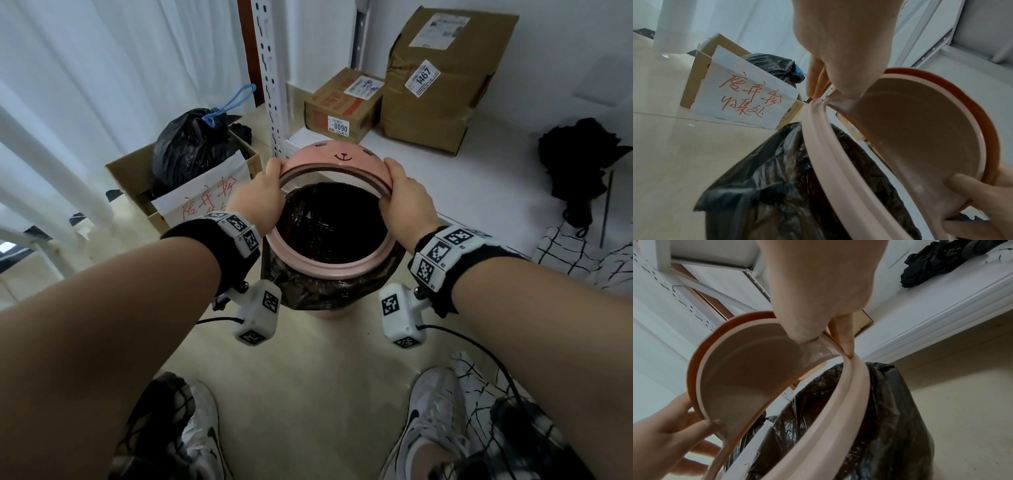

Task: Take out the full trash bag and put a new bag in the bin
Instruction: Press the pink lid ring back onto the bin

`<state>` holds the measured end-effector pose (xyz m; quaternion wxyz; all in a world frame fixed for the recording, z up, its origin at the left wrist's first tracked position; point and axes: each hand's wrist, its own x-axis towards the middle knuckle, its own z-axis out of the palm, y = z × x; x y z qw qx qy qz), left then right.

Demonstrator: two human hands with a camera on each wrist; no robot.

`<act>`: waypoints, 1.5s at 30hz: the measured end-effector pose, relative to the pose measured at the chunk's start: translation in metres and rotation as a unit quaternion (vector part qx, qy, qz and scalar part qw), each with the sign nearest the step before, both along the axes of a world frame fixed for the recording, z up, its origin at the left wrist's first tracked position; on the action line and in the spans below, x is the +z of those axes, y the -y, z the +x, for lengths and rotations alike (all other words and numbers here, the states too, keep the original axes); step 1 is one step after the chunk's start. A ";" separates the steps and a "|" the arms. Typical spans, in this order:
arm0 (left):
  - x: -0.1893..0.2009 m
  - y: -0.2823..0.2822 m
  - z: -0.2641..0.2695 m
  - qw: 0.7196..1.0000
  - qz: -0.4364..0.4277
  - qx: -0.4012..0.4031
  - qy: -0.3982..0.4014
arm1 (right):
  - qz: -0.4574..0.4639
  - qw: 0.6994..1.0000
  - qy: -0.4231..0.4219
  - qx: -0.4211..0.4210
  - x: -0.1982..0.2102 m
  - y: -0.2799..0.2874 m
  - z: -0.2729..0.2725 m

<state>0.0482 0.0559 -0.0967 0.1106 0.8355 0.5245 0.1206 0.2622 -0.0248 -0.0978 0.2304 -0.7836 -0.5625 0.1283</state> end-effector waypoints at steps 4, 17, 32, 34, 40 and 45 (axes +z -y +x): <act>0.009 0.008 -0.015 0.999 0.006 0.000 -0.036 | 0.009 0.999 0.026 0.033 0.002 0.004 -0.004; -0.004 0.012 -0.021 0.995 -0.064 -0.031 -0.069 | -0.047 0.997 0.029 0.057 -0.005 0.007 -0.014; -0.009 0.003 -0.001 0.995 -0.079 -0.024 -0.057 | -0.041 0.997 0.010 0.068 -0.005 0.010 -0.002; -0.011 -0.001 -0.006 0.995 -0.083 -0.020 -0.056 | -0.042 0.993 0.036 0.106 -0.001 0.010 -0.006; -0.012 -0.001 -0.006 0.995 -0.052 -0.063 -0.053 | -0.091 0.987 0.062 0.117 -0.001 0.011 0.004; -0.011 0.003 -0.001 0.994 -0.040 -0.065 -0.082 | -0.113 0.986 0.056 0.108 0.000 0.015 0.008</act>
